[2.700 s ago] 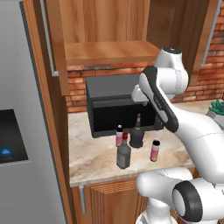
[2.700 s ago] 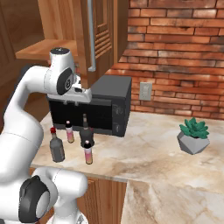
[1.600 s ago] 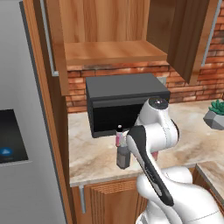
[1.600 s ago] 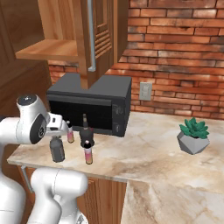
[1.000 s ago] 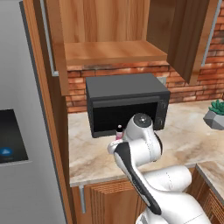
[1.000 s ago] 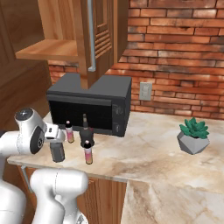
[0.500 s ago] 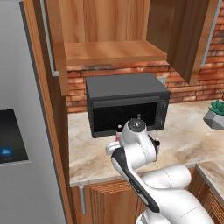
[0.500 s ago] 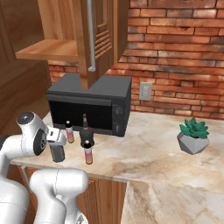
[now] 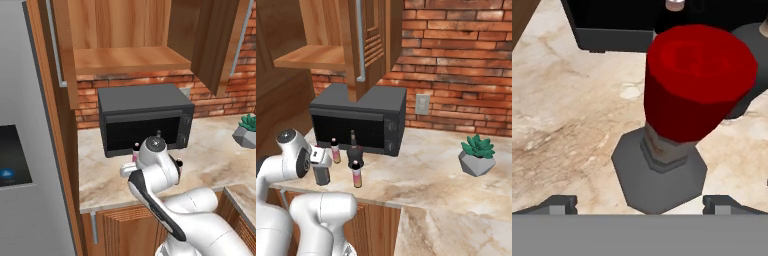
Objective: Sort all alcoholic drinks to one cabinet, and non-alcoholic drinks to the other.
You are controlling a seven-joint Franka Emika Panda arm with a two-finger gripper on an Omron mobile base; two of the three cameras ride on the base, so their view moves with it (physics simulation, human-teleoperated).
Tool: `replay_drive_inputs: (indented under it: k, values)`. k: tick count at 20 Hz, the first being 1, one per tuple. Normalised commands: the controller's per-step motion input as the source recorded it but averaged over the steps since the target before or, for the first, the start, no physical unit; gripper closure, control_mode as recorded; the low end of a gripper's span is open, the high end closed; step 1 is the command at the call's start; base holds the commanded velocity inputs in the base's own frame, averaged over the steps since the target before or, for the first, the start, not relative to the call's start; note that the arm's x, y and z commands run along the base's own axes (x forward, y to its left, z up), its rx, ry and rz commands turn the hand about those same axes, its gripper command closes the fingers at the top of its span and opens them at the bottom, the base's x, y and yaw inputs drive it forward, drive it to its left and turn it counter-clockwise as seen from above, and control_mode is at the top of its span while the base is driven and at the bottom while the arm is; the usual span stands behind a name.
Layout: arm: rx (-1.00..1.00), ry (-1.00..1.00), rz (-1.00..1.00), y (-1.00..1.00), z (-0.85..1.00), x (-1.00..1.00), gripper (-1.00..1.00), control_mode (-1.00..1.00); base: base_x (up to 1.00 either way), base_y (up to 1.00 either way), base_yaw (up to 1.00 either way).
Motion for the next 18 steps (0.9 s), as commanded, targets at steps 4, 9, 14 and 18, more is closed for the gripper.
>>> replay_drive_inputs:
  k: [4, 9, 14, 18]
  values:
    - [0.00, 0.00, 0.00, 0.00, -0.03, 0.09, -1.00, -1.00, 0.00, 0.00, 0.00]
    - [0.02, 0.00, 0.00, -0.15, -0.12, 0.00, -1.00, -1.00, 0.00, 0.00, 0.00]
    - [0.06, 0.00, 0.00, -0.24, -0.25, 0.03, -1.00, -1.00, 0.00, 0.00, 0.00]
    - [0.04, 0.00, 0.00, -0.16, -0.24, 0.08, -1.00, -1.00, 0.00, 0.00, 0.00]
